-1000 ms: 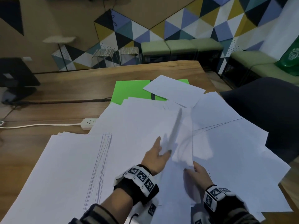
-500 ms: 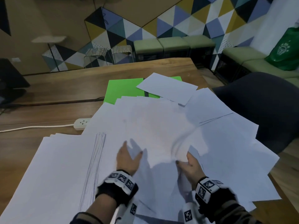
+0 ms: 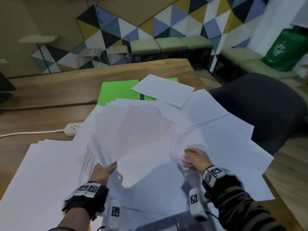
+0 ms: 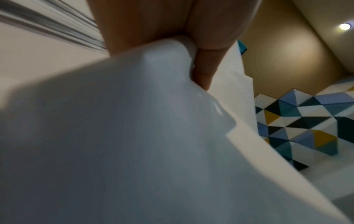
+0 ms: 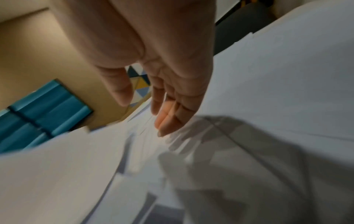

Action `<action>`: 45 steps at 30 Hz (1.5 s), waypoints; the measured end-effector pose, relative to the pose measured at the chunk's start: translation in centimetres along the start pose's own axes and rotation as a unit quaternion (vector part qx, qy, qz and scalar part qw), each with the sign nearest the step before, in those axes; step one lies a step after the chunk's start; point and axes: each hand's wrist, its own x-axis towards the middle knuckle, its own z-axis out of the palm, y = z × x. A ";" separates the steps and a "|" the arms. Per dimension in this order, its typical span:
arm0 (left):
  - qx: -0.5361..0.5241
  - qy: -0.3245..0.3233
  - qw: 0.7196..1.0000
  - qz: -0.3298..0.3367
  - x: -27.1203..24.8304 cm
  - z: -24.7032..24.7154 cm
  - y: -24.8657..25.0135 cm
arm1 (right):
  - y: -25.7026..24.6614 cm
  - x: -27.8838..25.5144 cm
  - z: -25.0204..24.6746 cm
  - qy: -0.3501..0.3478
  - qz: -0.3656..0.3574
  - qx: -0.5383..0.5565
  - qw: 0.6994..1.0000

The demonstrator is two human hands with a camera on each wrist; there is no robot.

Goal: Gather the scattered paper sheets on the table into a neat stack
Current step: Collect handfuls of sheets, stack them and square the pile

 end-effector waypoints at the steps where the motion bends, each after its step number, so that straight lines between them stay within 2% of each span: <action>1: -0.010 0.014 1.000 -0.009 0.3 -0.2 -0.3 | -0.4 0.8 -0.6 0.025 0.022 0.038 0.999; 5: -0.051 0.043 0.997 -0.027 1.0 -0.1 -0.9 | -2.7 3.5 -2.2 0.059 0.079 0.163 0.982; 12: -0.050 0.062 0.997 -0.008 2.2 1.6 0.3 | -6.9 7.8 -1.3 0.089 0.097 0.036 0.991; 19: -0.051 0.080 0.995 -0.010 3.9 2.9 0.2 | -8.9 11.3 -0.6 0.063 0.088 0.049 0.993; 22: -0.048 0.073 0.996 0.008 4.0 2.8 -0.3 | -9.4 12.5 0.3 0.093 0.108 0.051 0.988; 25: -0.050 0.069 0.996 0.023 4.5 2.5 -0.7 | -9.7 13.0 0.7 0.199 0.111 -0.001 0.974; 27: -0.046 0.063 0.996 0.031 4.8 2.2 -0.9 | -9.7 13.9 1.1 0.152 0.111 -0.093 0.978; 31: -0.056 0.058 0.996 0.032 5.0 2.0 -1.1 | -9.3 16.1 1.3 0.152 0.088 -0.131 0.976; 32: -0.060 0.060 0.996 0.029 5.0 2.0 -1.1 | -9.2 16.1 1.4 0.123 0.084 -0.118 0.982; 34: -0.068 0.058 0.996 0.028 5.1 1.9 -1.1 | -9.6 16.1 1.8 0.105 0.115 -0.132 0.979; 35: -0.071 0.056 0.996 0.027 5.2 1.9 -1.2 | -9.6 16.1 1.9 0.125 0.113 -0.114 0.979; 37: -0.072 0.056 0.995 0.026 5.3 1.9 -1.3 | -10.2 15.2 2.0 0.103 0.115 0.076 0.985; 38: -0.071 0.056 0.996 0.028 5.3 1.9 -1.4 | -10.4 14.6 2.2 0.117 0.092 0.113 0.982; 41: -0.075 0.053 0.995 0.038 5.3 2.1 -1.4 | -10.5 14.6 2.1 0.137 0.063 0.052 0.987; 45: -0.081 0.044 0.995 0.041 5.5 2.1 -1.3 | -10.5 13.9 1.4 0.170 0.098 -0.132 0.972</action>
